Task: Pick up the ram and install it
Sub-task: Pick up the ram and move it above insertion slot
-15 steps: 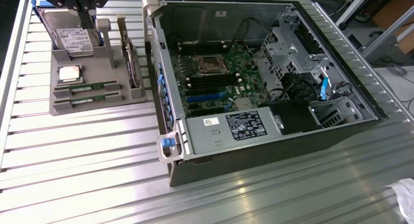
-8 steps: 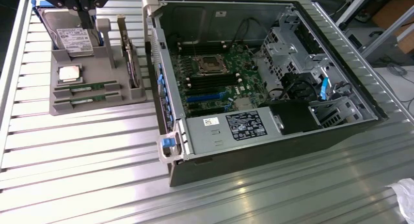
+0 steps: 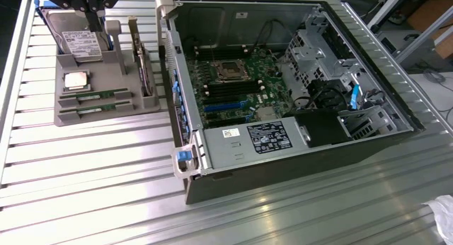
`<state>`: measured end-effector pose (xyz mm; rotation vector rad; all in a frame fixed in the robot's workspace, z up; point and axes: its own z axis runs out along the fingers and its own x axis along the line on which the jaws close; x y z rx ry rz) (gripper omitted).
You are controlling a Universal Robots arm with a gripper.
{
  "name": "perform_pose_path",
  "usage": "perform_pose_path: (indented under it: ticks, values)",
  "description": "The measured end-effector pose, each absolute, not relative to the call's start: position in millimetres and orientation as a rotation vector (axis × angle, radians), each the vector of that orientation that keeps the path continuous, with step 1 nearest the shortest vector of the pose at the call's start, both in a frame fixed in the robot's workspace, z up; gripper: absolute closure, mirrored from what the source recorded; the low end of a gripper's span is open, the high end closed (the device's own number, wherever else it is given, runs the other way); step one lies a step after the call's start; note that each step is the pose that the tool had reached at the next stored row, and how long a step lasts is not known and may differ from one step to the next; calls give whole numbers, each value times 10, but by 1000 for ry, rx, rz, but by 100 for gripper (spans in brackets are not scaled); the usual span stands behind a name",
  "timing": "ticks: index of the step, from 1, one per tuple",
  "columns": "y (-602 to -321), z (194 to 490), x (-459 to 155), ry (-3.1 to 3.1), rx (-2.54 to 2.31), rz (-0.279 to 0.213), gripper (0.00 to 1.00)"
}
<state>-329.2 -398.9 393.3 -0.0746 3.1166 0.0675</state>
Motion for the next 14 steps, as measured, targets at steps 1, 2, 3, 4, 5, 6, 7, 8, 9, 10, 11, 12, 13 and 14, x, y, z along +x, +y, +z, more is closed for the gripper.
perform_pose_path:
  ticks: [1, 2, 3, 4, 5, 6, 7, 8, 9, 10, 11, 12, 13, 14]
  values:
    - [-3989, 3933, -3292, 3117, -80, 68, 89]
    - [-3989, 3933, -3292, 3116, -85, 68, 89]
    - [-3990, 3933, -3292, 3116, -95, 68, 89]
    - [-3989, 3933, -3292, 3116, -104, 68, 89]
    - [-3989, 3933, -3292, 3116, -111, 68, 89]
    - [-3989, 3933, -3292, 3116, -114, 68, 89]
    - [-3989, 3933, -3292, 3116, -119, 68, 89]
    - [-3990, 3933, -3292, 3116, -127, 68, 89]
    - [-3990, 3933, -3292, 3116, -131, 68, 89]
    - [-3989, 3933, -3292, 3115, -134, 68, 89]
    - [-3989, 3933, -3292, 3115, -139, 68, 89]
    - [-3989, 3933, -3292, 3115, -145, 68, 89]
    - [-3989, 3933, -3292, 3115, -150, 68, 89]
    - [-3989, 3933, -3292, 3115, -155, 68, 89]
